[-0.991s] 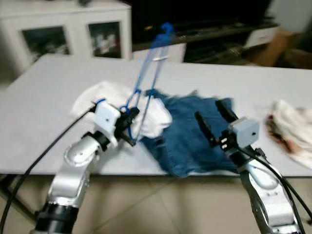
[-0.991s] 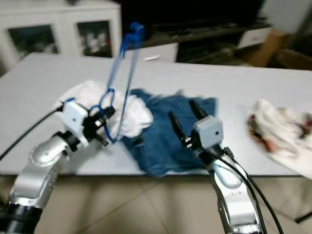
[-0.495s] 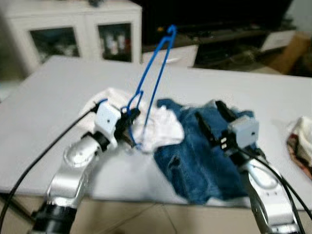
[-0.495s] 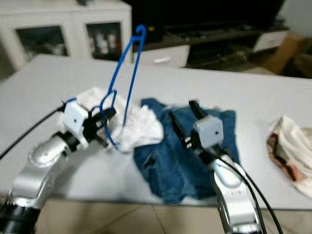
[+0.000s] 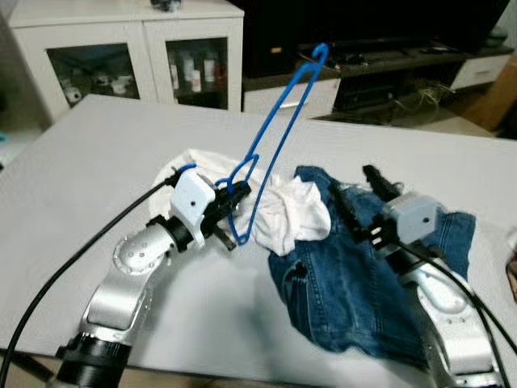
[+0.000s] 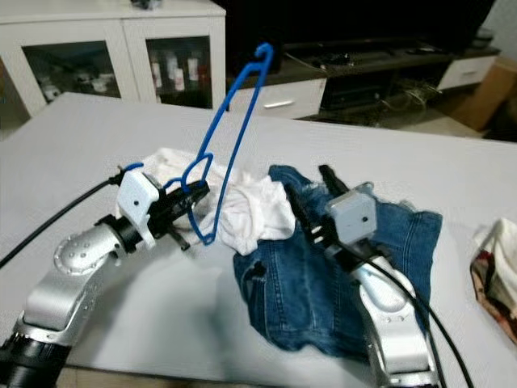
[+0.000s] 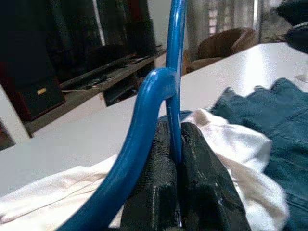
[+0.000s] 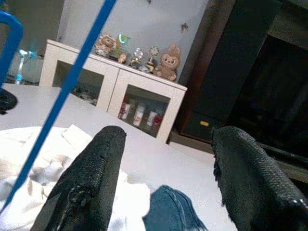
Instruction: Hang hanger
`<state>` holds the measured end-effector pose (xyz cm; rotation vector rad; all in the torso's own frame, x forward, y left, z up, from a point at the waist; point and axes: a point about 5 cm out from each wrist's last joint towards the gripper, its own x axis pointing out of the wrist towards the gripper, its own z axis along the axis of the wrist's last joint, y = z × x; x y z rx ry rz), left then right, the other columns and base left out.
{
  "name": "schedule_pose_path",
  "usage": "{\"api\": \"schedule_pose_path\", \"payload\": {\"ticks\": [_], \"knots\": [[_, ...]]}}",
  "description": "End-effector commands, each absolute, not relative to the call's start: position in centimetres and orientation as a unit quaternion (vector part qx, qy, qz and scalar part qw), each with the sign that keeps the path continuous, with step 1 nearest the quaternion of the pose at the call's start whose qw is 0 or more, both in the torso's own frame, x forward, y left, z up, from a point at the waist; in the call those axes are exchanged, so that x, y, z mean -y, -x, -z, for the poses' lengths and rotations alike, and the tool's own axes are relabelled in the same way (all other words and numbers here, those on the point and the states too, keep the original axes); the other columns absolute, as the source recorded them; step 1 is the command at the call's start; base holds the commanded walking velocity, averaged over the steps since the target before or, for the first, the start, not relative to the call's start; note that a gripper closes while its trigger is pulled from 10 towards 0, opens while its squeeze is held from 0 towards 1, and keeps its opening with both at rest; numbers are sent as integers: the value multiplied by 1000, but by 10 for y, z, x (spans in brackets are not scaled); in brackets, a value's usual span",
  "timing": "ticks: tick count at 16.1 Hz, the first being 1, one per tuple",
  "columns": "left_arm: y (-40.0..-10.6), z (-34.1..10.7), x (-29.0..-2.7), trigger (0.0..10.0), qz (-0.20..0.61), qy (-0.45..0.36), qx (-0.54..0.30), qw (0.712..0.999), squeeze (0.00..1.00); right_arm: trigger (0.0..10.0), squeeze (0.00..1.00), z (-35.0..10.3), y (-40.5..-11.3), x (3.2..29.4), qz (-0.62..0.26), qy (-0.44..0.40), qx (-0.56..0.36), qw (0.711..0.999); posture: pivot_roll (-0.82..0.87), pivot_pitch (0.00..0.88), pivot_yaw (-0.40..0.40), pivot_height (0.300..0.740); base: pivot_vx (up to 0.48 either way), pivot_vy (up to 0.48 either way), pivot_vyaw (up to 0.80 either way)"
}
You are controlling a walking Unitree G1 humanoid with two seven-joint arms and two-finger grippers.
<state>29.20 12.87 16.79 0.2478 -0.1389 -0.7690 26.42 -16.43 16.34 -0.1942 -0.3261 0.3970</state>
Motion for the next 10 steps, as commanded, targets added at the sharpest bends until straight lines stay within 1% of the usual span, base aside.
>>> {"api": "schedule_pose_path", "payload": {"ticks": [1, 3, 4, 5, 6, 7, 8, 9, 10], "knots": [[-289, -160, -125, 10000, 389, -132, 44, 910, 0, 10000, 0, -170, -264, 170, -194, 96, 167, 962, -12, 53, -28, 740, 0, 0, 0], [-285, -160, -125, 10000, 411, -157, 44, 897, 0, 10000, 0, -175, -262, 171, -220, 92, 154, 959, -10, 54, -29, 740, 0, 0, 0], [-280, -164, -128, 10000, 448, -191, 43, 872, 0, 10000, 322, -182, -249, 170, -304, 69, 122, 942, -13, 55, -27, 740, 0, 0, 0], [-276, -168, -132, 10000, 479, -212, 37, 851, 0, 10000, 510, -184, -234, 172, -378, 72, 87, 919, -16, 55, -24, 740, 0, 0, 0], [-274, -170, -134, 10000, 487, -219, 35, 845, 0, 10000, 510, -184, -229, 173, -400, 74, 75, 910, -17, 55, -23, 740, 0, 0, 0], [-273, -172, -141, 10000, 504, -247, 23, 827, 0, 10000, 482, -185, -218, 182, -436, 82, 41, 895, -25, 57, -19, 740, 0, 0, 0], [-272, -174, -149, 10000, 521, -272, 8, 809, 0, 10000, 376, -187, -208, 190, -470, 76, 6, 880, -30, 57, -17, 740, 0, 0, 0], [-272, -174, -155, 10000, 532, -291, -7, 795, 0, 10000, 35, -189, -200, 198, -490, 70, -23, 868, -33, 60, -15, 740, 0, 0, 0], [-272, -172, -164, 10000, 541, -316, -27, 779, 0, 10000, 0, -190, -190, 208, -511, 61, -66, 855, -37, 61, -13, 740, 0, 0, 0]]}}
